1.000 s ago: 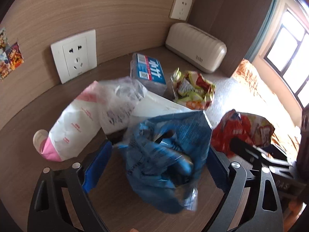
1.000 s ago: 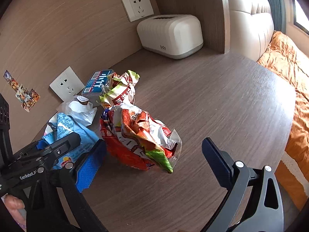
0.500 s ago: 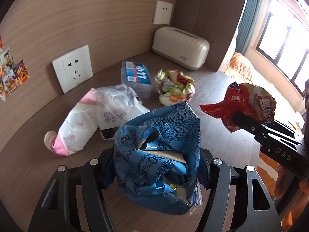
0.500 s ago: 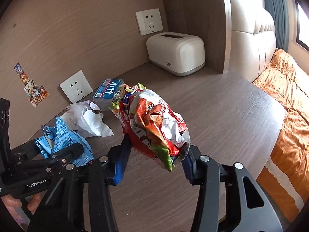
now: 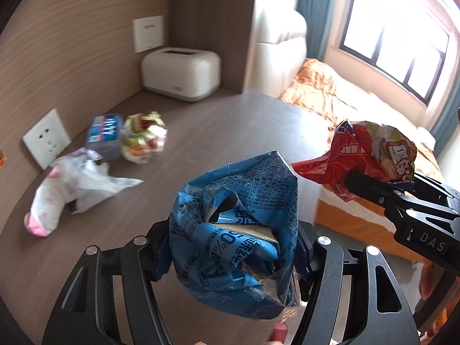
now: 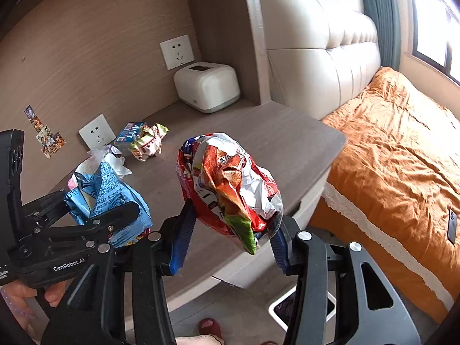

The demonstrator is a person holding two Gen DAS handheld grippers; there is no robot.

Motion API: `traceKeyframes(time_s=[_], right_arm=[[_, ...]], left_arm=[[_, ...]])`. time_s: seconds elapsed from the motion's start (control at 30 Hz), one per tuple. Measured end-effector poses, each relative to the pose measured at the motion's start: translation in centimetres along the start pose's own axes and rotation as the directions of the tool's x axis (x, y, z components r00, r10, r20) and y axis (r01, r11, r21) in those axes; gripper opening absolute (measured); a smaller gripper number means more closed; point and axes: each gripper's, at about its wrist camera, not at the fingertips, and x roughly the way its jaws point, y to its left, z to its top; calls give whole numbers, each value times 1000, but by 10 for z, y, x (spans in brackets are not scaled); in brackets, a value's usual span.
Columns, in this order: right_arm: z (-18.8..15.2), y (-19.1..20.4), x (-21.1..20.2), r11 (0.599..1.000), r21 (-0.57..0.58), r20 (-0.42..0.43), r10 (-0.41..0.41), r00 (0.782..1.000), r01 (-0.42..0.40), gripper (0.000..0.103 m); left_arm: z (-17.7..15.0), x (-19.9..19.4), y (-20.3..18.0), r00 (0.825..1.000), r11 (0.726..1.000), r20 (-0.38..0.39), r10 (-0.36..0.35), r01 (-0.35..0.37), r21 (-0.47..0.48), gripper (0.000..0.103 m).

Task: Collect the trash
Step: 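Carry both bags over the white bin and open both tools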

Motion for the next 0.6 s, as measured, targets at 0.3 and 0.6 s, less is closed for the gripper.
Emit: traceKeyframes(time_s=[0.3, 0.6], right_arm=[[-37, -65, -44, 994, 71, -19, -87, 996, 88, 49], [-70, -115, -66, 979, 130, -61, -149, 987, 156, 49]], left_arm=[[-12, 12, -90, 997, 990, -32, -72, 75, 117, 65], [-31, 36, -162, 986, 965, -93, -142, 158, 208, 65]])
